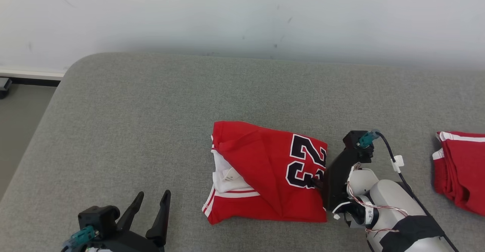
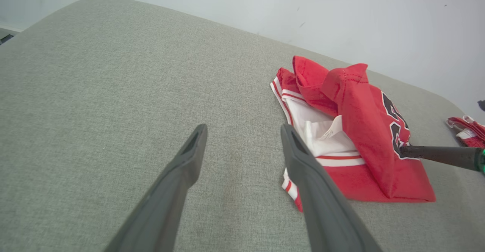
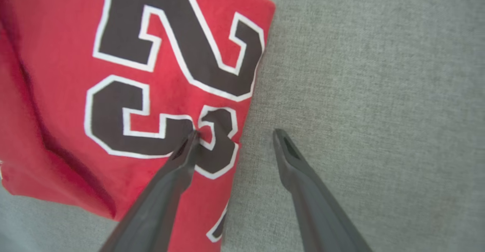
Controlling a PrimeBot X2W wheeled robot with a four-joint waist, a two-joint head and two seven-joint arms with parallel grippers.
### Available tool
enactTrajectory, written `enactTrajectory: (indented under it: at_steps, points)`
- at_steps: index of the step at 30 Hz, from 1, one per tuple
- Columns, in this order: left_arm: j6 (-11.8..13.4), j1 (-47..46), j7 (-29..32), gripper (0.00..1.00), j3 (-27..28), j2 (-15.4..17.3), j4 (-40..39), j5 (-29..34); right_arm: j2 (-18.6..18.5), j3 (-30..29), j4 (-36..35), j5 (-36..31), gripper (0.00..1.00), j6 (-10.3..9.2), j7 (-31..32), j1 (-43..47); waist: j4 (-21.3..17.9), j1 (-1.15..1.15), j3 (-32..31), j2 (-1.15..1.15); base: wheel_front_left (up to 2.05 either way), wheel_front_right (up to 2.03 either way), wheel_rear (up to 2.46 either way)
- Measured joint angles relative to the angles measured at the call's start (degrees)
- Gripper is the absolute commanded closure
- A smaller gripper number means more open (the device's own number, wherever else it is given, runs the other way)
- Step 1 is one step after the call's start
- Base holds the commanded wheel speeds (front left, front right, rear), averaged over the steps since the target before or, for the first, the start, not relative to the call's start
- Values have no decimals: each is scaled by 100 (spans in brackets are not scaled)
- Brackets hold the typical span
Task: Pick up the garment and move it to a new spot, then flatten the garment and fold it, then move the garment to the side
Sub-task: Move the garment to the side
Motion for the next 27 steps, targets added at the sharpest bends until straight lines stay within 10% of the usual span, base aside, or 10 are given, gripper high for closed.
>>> enactTrajectory:
  at_steps: [18, 19, 21, 27]
  points:
    - [-14, -46, 29, 0, -113, -73, 11, 0, -36, 229, 275, 530, 0, -27, -294, -255, 127, 0, 124, 0, 0, 0, 0]
    - [-14, -46, 29, 0, -103, -68, 19, 0, -35, 264, 296, 571, 54, -27, -305, -281, 141, 0, 130, 0, 0, 0, 0]
    - [-14, -46, 27, 0, -93, -69, 29, 0, -34, 315, 339, 606, 100, -27, -312, -314, 161, 0, 134, 0, 0, 0, 0]
    - [-12, -44, 18, 0, -43, -68, 107, -8, -31, 483, 423, 576, 100, -27, -281, -370, 173, 0, 103, 0, 0, 0, 0]
